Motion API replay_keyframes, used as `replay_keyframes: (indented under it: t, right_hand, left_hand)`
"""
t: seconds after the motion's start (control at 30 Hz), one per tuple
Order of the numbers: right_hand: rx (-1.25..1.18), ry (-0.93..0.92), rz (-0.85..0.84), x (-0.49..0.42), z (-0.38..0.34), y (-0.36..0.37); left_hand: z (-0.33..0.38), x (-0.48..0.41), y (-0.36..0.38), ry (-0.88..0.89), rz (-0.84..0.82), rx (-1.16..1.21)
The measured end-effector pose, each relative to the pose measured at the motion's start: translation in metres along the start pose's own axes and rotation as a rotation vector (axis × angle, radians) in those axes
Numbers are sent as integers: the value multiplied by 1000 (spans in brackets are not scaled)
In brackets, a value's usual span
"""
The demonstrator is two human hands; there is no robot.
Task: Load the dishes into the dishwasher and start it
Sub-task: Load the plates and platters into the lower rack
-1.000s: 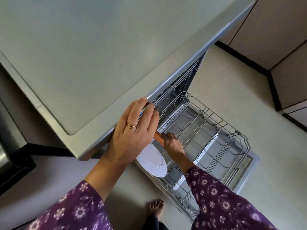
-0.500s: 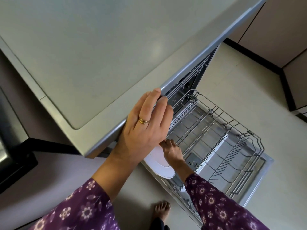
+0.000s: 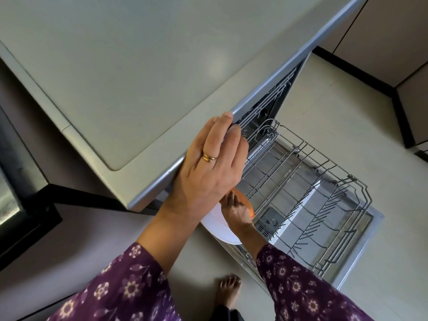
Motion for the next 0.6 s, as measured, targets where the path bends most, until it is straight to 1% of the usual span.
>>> replay_keyframes:
  t: [0.07,0.13,0.17,0.2,0.27,0.3,0.37,0.4,0.43,0.47,0.5,0.57,0.6]
  right_hand:
    - [-140,98,-64,-3,10,15]
    - [-248,141,-72,-4,17,24]
    - [-274,151,-54,-5,22,32]
    - [-228,145,-62,-6,23,33]
    - [-143,52,-5,-4,15,25]
    - [-203,52,73,-3,16,19]
    - [-371,147,124,-1,19,14]
    - [-409,194,129,0,25,15]
    - [-406,178,71,0,28,26]
    - [-409,172,-66,0,25,42]
    - [-366,168,-92,0,27,60]
    - [-483,180,12,-12,29,62]
    - [-542,189,-11,-12,26,55]
  left_hand:
    - [0,0,0,-5,3,0]
    - [0,1,0,-3,0,-5]
    - [1,2,1,8,-4,-15]
    - [1,3,2,15,-17,-26]
    - [1,3,3,32,-23,-35]
    - [1,3,2,31,-16,-28]
    - [0,4,2,11,-8,5]
    - [-1,2,2,10,-5,4]
    - [-1,2,4,11,-9,0]
    - [-1,3,3,17,-7,3]
    - [3,4,2,49,9,-7]
    - [4,3,0,38,18,28]
    - [1,7,1,-2,8,40]
Point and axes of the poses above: each hand's wrist, its own x-axis away from the middle knuckle, its own y-axis out of the palm, z = x × y, the point moved 7 cm from there along -x, towards the middle knuckle, and after that the axes turned 15 degrees about z, right-handed, at the moved point
